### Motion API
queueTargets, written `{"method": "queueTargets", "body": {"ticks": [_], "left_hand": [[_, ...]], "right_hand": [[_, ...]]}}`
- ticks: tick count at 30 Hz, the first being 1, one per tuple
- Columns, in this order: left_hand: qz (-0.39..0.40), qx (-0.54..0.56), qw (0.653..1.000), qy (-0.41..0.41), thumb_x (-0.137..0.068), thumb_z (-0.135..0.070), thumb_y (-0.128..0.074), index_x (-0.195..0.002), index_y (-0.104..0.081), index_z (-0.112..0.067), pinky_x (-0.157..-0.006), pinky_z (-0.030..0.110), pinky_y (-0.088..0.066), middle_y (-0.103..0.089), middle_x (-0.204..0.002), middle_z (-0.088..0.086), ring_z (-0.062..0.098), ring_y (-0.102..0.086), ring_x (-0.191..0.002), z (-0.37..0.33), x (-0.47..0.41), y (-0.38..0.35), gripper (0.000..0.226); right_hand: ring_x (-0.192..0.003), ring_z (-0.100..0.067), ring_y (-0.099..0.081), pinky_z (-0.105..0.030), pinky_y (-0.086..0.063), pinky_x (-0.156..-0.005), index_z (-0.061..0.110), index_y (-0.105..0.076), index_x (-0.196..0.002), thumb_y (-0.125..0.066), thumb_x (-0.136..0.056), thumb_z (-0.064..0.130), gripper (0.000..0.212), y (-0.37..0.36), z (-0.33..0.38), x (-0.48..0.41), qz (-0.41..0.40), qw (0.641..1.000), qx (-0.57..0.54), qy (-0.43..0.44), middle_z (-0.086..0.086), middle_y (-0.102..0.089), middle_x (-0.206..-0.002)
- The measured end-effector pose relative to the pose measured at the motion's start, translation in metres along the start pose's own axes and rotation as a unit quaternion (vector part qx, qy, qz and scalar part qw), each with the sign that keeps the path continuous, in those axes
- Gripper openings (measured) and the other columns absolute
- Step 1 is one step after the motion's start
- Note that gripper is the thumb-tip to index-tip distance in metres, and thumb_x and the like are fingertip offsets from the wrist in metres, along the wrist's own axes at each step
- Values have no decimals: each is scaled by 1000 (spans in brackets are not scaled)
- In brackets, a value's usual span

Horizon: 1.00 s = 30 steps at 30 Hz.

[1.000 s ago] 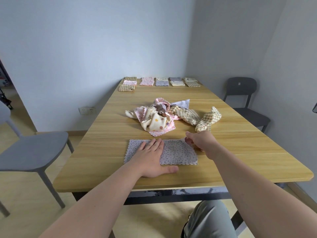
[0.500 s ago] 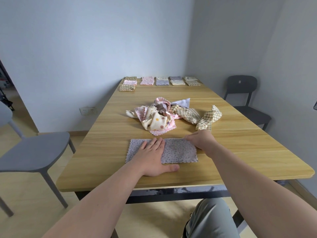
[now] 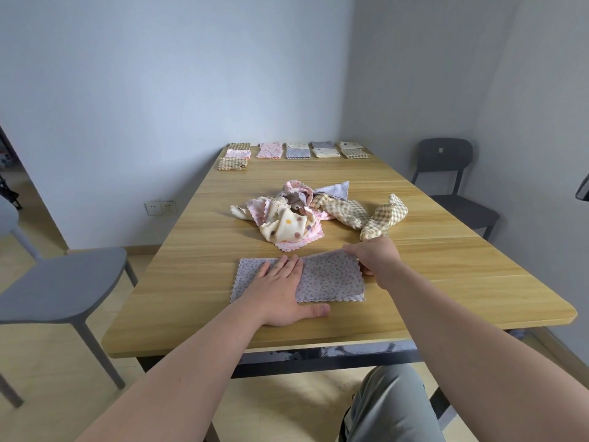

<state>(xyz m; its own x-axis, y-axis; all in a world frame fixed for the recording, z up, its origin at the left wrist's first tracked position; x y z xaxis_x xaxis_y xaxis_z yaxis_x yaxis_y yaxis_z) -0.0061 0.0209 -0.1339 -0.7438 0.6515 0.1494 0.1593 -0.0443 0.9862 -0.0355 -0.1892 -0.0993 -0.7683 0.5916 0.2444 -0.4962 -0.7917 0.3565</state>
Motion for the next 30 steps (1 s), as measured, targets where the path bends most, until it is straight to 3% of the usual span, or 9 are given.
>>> {"method": "queueTargets", "body": {"ticks": [4,8,11,15,19,22,24,27,30], "left_hand": [[2,2,1000,2,-69,-100,-19,-160,16,-18,-126,46,9,22,-167,-1,15,19,-154,1,-1,-1,127],[5,2,1000,1,-69,-101,-19,-160,16,-18,-126,46,9,22,-167,-1,15,20,-154,1,-1,-2,128],[6,3,1000,2,-68,-101,-19,-160,16,-17,-126,45,9,22,-167,0,15,19,-154,1,-1,-2,129],[16,7,1000,2,-68,-100,-23,-159,17,-16,-125,44,11,22,-167,0,15,19,-154,-1,0,1,130],[52,65,996,11,-60,-102,-26,-160,15,-15,-126,43,7,18,-168,1,16,14,-155,0,-3,10,139],[60,145,987,30,-52,-105,-37,-160,13,-16,-127,46,-8,10,-169,-1,19,3,-157,4,-7,19,149],[46,132,989,41,-53,-105,-40,-160,13,-16,-127,47,-12,9,-170,0,21,-1,-157,2,-8,22,150],[29,55,996,58,-56,-104,-35,-160,13,-11,-127,46,-2,13,-169,3,21,6,-157,-7,-9,17,147],[11,63,994,85,-51,-107,-34,-159,16,-9,-127,48,2,15,-169,6,22,11,-156,-13,-13,11,154]], "right_hand": [[-67,-23,-59,-33,-51,-58,4,-71,-80,-85,-77,4,15,4,0,2,3,1000,-13,-1,-11,-67,-81],[-77,-26,-62,-38,-56,-65,9,-61,-91,-79,-77,-9,29,-1,2,6,34,999,-9,-5,-13,-65,-91],[-77,-27,-64,-37,-58,-67,4,-61,-89,-82,-81,3,23,-6,-1,10,54,998,24,-24,-13,-65,-89],[-60,-21,-56,-28,-46,-48,4,-62,-91,-82,-85,23,29,-7,-1,14,58,996,60,-42,-9,-60,-75],[-57,-17,-48,-25,-38,-43,5,-59,-87,-74,-93,25,26,-7,-1,17,49,995,81,-43,-6,-53,-71],[-75,-25,-61,-35,-53,-65,-1,-63,-105,-67,-97,28,30,-15,6,17,50,995,91,6,-11,-63,-87],[-98,-32,-66,-40,-54,-81,-3,-60,-124,-55,-102,29,40,-18,14,19,46,990,126,55,-17,-67,-111],[-98,-28,-59,-36,-47,-76,1,-48,-137,-40,-108,33,44,-18,23,26,25,978,178,108,-16,-62,-125],[-94,-28,-55,-35,-43,-74,2,-46,-129,-36,-109,34,39,-13,30,27,7,967,200,154,-17,-60,-122]]}}
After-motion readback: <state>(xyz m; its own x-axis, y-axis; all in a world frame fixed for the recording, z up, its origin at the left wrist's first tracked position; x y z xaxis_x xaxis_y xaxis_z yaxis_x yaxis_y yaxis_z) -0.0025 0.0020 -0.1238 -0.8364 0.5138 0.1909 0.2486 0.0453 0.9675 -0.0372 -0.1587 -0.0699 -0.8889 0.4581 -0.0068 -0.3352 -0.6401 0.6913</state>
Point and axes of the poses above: each hand's wrist, its own x-axis away from the middle knuckle, its own y-axis out of the back of the hand, z = x × y, the point moved 9 cm from there along -x, towards the middle knuckle
